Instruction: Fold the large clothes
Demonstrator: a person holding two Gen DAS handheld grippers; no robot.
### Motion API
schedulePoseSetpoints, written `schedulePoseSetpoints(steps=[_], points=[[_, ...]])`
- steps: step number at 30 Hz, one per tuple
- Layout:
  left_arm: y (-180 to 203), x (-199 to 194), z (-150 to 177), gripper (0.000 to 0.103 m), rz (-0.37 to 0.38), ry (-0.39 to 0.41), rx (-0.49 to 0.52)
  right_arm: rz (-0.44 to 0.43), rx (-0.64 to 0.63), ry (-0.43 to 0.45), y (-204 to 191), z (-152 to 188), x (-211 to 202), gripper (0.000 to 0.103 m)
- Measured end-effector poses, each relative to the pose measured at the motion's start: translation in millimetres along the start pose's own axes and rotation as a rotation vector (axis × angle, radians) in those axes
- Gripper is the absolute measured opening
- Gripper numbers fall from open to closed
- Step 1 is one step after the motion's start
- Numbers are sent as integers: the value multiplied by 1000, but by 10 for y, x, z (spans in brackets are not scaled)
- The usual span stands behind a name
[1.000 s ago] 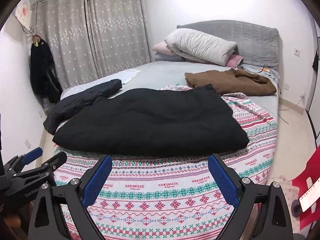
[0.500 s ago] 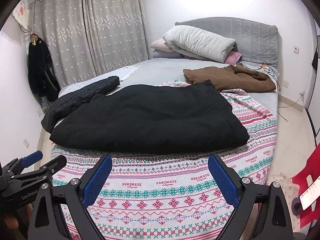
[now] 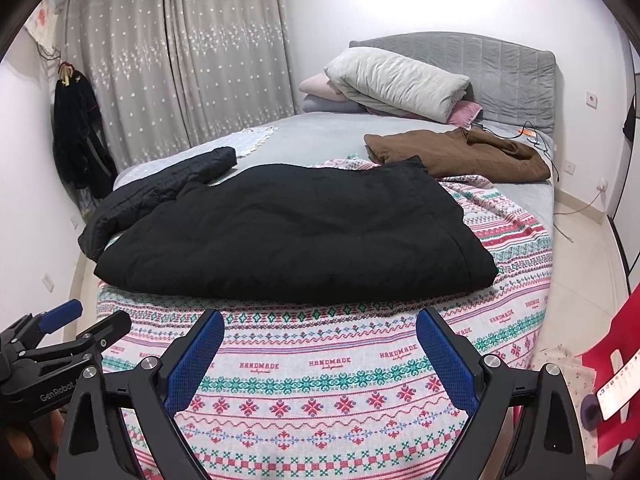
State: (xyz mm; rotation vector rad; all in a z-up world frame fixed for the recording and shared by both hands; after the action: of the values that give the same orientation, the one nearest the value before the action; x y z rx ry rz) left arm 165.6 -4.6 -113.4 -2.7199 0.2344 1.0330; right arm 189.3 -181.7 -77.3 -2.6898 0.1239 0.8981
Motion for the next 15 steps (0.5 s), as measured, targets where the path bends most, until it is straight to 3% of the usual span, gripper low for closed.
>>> schedulePoseSetpoints(steps=[15], points=[[23,4,-8,100,-10,4,11,4,1,-4,15,8,8,98]])
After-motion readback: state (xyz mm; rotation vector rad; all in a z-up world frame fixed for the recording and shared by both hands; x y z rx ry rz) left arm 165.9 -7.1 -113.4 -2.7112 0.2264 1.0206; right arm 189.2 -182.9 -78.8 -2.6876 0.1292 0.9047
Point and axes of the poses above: each gripper's, at about its wrist camera, not at the fingertips, and x roughly the way its jaws point, y to its right, z to its underside, the point moved 8 cm from there along x, roughly the way its jaws point, and after that the axes turned 13 degrees about x, right-handed, at the moved point
